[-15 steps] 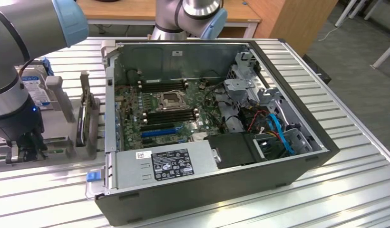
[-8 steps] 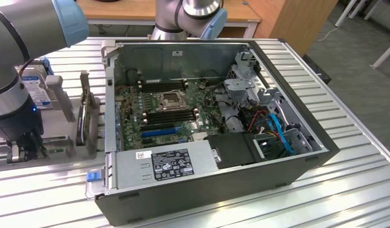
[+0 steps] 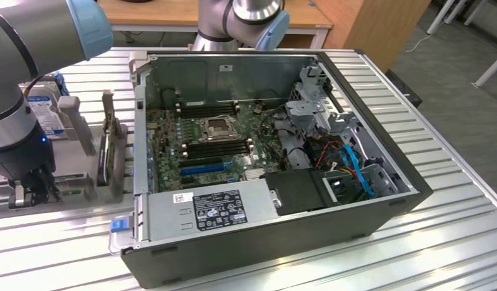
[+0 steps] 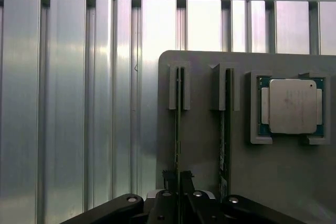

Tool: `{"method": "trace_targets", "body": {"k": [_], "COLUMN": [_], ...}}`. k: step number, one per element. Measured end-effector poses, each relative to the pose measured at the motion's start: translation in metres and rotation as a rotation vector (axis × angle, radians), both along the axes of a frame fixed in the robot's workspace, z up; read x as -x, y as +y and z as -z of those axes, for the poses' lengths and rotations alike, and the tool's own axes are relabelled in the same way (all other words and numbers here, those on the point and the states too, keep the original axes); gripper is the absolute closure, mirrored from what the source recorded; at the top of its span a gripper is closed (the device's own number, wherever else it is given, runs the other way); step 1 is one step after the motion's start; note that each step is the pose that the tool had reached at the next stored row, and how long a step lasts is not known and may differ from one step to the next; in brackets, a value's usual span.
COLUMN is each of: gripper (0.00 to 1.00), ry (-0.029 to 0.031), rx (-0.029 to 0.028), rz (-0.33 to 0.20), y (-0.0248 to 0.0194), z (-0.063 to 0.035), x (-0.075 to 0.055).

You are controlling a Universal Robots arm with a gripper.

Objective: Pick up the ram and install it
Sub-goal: 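Pick up the ram and move it above insertion slot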

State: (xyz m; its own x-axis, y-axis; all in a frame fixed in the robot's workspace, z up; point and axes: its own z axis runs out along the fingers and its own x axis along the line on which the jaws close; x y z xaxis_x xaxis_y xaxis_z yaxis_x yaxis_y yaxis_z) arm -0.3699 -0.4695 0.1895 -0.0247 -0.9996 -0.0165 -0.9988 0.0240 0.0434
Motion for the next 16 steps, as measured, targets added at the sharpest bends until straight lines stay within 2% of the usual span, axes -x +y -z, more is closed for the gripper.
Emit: {"method": "trace_targets", "body": {"k": [4, 16], "gripper": [0.86, 0.86], "ry": [-0.0001, 0.0000], "rx": [-0.0001, 0.0001], "rz": [0.000, 0.000], "y": [0.0000, 0.0000], "z": [-0.0014, -0.0560], "x": [0.000, 0.000]}}
